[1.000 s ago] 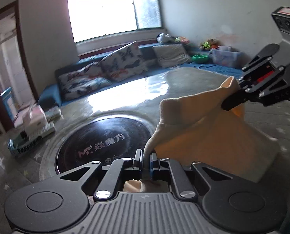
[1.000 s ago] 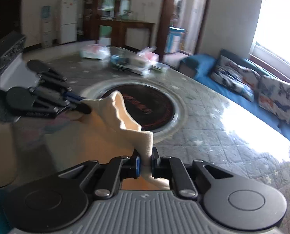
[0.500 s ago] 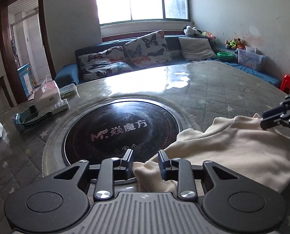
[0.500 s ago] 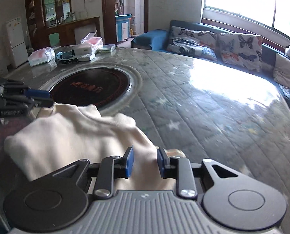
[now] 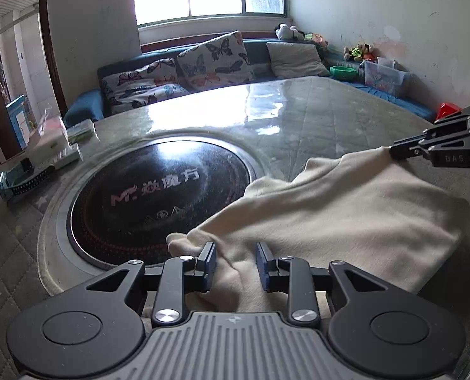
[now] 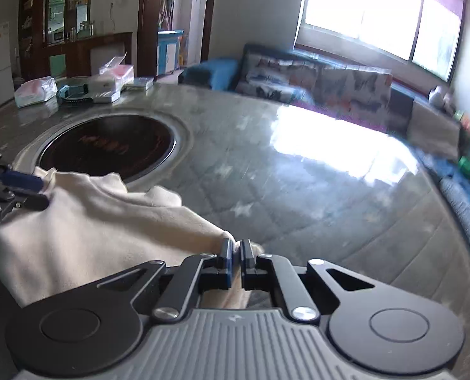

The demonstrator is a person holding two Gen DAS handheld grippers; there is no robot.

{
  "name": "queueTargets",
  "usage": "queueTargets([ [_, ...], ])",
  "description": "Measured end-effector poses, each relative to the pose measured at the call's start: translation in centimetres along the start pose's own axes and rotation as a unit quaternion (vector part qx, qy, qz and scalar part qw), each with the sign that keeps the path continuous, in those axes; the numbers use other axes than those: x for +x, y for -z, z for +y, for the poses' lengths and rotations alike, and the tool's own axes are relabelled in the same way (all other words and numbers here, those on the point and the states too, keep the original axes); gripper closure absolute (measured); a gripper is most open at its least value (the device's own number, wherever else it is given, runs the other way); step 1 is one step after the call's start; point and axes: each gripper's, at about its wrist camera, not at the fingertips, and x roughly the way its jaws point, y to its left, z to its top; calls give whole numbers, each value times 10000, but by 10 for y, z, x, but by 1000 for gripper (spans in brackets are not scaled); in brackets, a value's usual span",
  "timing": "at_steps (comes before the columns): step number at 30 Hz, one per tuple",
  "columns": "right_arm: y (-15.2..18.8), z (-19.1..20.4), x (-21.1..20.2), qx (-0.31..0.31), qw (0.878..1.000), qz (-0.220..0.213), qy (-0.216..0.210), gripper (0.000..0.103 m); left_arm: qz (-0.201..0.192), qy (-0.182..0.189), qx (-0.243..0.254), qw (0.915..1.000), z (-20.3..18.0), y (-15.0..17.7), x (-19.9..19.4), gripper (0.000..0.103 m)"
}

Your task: Fold clothes

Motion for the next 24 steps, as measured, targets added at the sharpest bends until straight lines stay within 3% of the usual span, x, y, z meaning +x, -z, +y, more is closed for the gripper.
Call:
queueTargets([
  [4,8,-2,17,32,9999,170,9,97,34,-27,-63,10000,2,-2,-3,67],
  [6,5,-6,12,195,9997,107,-30,88,37,-48,-104,9999,1,-4,-8,65],
  [9,4,-8,-3,273,9995,-64,-159,88,-48,36,-149,9999,-5,-8,-18,61],
  [11,5,5,-24,-63,9992,-243,-318,88,-100,126,-153,9998,-12,-10,-23,61],
  [17,19,27,-49,-330,9961,-303,-764,88,-229,488,78,9985,-43,-11,-31,61],
  [24,41,27,-38,-337,9978,-54,-565,89,16,522,169,9985,-55,-1,-13,61],
])
